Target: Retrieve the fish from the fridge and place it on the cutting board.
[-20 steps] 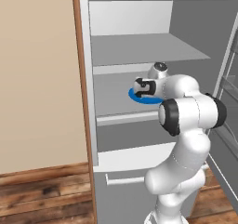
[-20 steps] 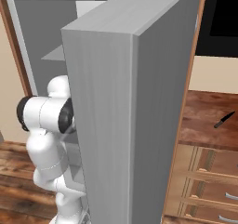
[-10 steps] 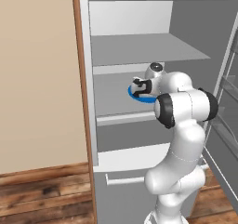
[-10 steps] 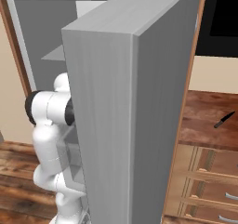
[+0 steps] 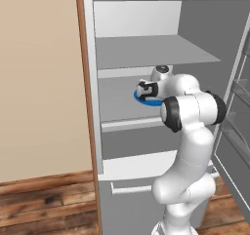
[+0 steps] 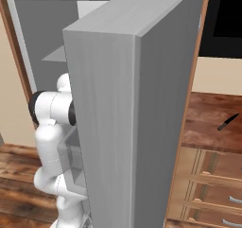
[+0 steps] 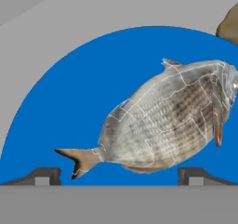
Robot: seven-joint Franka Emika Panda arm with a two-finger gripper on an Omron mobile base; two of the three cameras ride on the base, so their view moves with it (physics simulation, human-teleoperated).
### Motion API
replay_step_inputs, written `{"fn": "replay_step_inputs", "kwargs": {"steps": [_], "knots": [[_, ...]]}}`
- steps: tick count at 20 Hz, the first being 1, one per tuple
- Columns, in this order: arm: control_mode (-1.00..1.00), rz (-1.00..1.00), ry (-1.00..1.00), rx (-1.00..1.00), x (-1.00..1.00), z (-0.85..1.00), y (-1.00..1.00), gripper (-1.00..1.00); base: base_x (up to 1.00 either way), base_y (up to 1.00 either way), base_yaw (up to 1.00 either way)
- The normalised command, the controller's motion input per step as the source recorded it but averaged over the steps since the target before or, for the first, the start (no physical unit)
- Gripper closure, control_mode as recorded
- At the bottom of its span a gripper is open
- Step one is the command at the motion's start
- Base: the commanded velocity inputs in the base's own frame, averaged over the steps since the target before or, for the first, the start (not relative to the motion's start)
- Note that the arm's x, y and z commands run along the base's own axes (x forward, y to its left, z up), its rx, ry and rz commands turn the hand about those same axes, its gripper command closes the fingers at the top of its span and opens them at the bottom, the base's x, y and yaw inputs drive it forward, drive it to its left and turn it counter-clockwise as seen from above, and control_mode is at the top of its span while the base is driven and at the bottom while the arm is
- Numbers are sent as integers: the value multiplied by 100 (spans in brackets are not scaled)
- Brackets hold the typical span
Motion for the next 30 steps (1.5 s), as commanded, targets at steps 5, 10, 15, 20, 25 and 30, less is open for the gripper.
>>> {"fn": "replay_step_inputs", "kwargs": {"steps": [5,10,15,20,25,30], "knots": [[-100,0,-30,1,-45,0,-4,-100,0,0,0],[-100,0,-7,0,0,0,0,-100,0,0,0],[-100,0,0,0,5,0,0,-100,0,0,0],[-100,-5,-6,4,0,10,0,-100,0,0,0],[-100,-7,-17,5,0,24,0,-100,0,0,0],[-100,-1,-3,0,5,1,0,-100,0,0,0]]}}
